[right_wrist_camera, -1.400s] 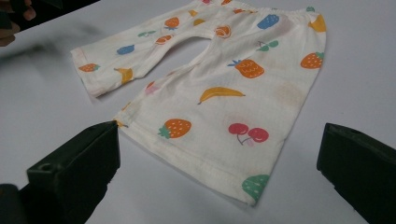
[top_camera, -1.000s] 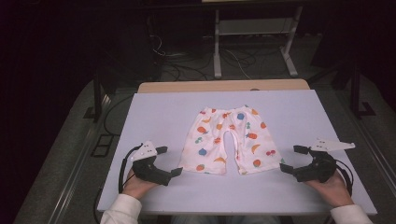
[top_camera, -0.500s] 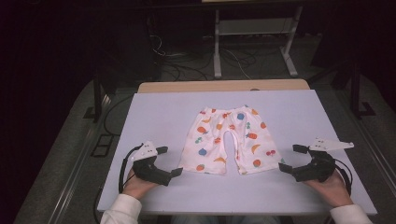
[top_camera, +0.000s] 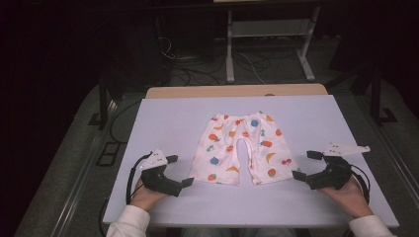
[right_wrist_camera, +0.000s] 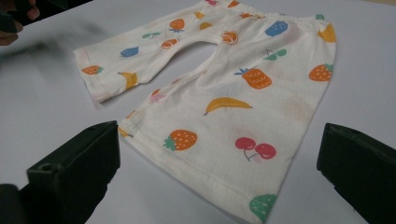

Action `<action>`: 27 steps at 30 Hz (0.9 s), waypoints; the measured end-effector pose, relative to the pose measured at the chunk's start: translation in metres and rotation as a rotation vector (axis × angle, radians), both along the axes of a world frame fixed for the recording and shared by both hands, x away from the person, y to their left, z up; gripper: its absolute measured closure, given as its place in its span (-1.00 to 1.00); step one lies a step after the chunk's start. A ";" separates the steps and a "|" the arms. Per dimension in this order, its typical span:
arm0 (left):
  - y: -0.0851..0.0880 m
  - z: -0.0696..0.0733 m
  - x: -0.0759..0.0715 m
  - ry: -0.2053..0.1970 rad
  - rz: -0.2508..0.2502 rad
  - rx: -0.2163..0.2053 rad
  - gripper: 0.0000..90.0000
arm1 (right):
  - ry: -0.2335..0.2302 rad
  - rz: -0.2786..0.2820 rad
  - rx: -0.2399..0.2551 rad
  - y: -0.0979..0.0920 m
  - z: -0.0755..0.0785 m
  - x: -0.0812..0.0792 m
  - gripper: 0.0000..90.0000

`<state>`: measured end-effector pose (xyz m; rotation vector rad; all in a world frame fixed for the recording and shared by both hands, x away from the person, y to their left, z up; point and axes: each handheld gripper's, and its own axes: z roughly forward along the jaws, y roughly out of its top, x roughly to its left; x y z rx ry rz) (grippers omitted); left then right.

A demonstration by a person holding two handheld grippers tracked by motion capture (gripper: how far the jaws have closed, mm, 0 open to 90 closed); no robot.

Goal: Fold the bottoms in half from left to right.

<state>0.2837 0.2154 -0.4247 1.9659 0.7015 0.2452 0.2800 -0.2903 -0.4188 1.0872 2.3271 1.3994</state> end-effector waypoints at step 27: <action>0.000 -0.001 0.002 0.004 0.003 0.004 -1.00 | 0.015 0.029 -0.021 0.021 0.024 0.028 -1.00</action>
